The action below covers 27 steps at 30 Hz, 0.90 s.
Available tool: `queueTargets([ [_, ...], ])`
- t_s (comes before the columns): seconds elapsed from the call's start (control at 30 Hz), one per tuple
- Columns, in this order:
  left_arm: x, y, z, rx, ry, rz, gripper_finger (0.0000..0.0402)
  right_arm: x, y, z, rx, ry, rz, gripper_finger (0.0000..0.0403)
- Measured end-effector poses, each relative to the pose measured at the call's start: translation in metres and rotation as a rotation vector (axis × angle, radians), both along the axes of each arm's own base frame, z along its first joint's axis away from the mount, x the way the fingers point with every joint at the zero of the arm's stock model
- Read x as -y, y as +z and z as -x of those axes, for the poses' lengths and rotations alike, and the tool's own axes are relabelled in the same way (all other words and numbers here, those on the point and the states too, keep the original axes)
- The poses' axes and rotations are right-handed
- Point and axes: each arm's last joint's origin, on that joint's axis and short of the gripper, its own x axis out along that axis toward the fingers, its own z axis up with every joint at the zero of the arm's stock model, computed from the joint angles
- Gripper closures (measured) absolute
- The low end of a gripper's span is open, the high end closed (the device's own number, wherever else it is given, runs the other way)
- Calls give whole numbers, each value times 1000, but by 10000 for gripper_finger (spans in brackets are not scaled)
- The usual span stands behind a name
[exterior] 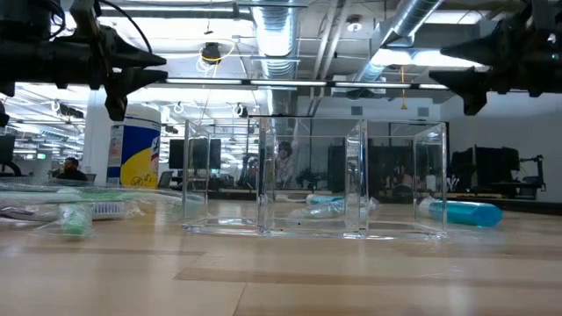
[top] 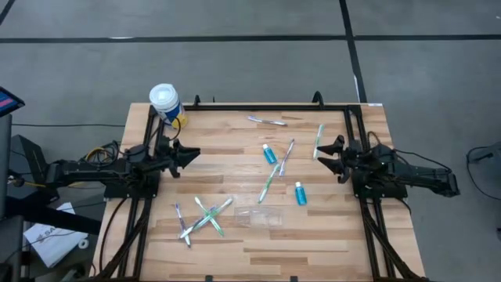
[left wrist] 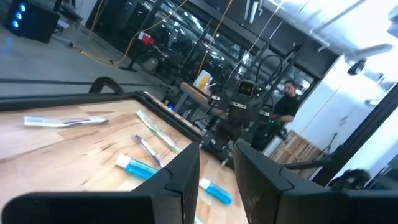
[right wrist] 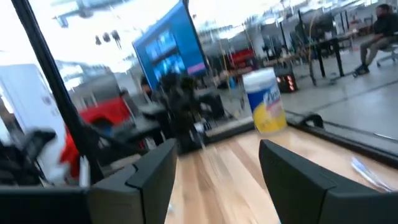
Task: Pick & Place toothbrushing station
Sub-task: Put the blue mouthwash bottle in the transparent organizer
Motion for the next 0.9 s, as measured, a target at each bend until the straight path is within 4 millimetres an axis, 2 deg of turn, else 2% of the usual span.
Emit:
queueTargets([
  [0.13,0,2,0,26,-2,14,308,0,12,3,127,3,8,184],
  [0.43,0,6,1,66,-1,9,308,-1,26,9,280,-15,8,183],
  [0.6,0,9,2,101,7,5,308,-1,26,9,301,8,-59,183],
  [0.73,-3,9,3,110,101,28,308,-1,27,9,312,31,-124,184],
  [0.9,-4,11,3,128,130,35,308,0,27,10,326,3,-151,184],
])
